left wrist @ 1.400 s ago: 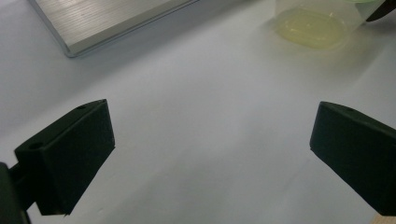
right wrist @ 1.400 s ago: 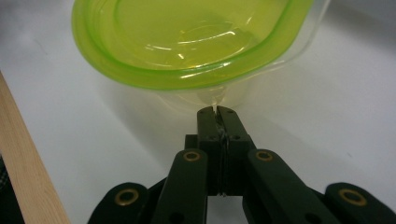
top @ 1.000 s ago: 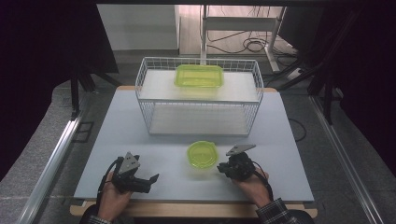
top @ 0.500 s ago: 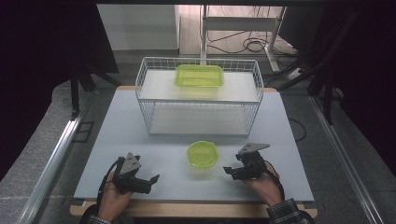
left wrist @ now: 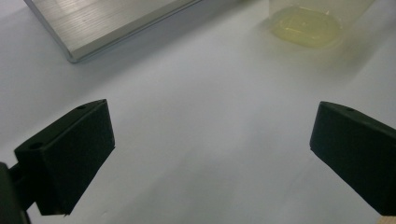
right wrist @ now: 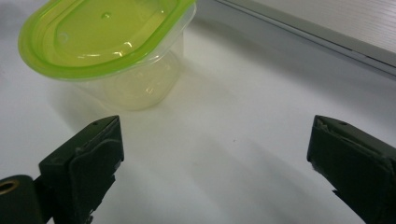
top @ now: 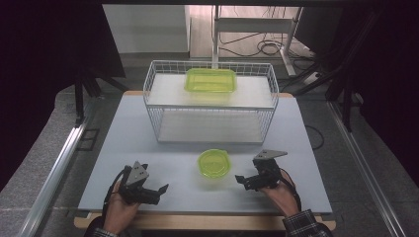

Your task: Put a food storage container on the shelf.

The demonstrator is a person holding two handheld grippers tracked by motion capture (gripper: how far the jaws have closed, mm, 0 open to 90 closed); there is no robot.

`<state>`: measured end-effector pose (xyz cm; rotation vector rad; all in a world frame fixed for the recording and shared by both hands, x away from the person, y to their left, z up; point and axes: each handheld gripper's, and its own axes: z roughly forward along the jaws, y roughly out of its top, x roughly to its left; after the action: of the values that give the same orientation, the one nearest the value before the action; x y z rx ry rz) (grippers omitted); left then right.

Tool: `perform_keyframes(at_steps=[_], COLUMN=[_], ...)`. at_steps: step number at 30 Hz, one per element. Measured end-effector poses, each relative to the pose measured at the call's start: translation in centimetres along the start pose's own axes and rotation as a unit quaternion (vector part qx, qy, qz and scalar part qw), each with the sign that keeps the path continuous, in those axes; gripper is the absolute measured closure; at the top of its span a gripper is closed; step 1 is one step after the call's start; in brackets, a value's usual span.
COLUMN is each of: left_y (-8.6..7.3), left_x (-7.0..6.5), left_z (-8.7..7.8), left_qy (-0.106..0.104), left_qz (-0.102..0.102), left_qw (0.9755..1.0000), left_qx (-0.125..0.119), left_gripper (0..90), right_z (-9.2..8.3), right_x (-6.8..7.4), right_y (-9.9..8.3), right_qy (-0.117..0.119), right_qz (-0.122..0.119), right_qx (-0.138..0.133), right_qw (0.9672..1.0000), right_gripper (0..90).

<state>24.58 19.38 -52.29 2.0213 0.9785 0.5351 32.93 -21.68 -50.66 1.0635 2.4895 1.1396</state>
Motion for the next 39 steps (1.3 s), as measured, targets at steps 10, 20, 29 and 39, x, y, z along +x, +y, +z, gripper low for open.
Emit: perform_keyframes(at_steps=[10,20,29,39], left_y=[0.1,0.1,0.1,0.1], left_x=[0.1,0.2,0.2,0.2], left_z=[-0.4,-0.8,-0.8,-0.8], left_qy=[0.008,0.016,0.018,0.016], left_qz=[0.000,-0.004,-0.003,-0.002], left_qw=[0.9998,0.9992,0.9991,0.9992], left_qx=[-0.021,-0.037,-0.039,-0.037], left_gripper=[0.0,0.0,0.0,0.0], right_z=[0.1,-0.2,0.1,2.0], right_x=[0.1,-0.4,-1.8,-2.8], right_y=[1.0,2.3,3.4,4.6], right_qy=[0.023,0.046,0.103,0.147], right_qz=[0.022,0.056,0.119,0.163], right_qx=[0.008,0.013,-0.018,-0.015], right_qw=[0.9995,0.9973,0.9874,0.9755], right_gripper=[2.4,8.6,26.8,43.7])
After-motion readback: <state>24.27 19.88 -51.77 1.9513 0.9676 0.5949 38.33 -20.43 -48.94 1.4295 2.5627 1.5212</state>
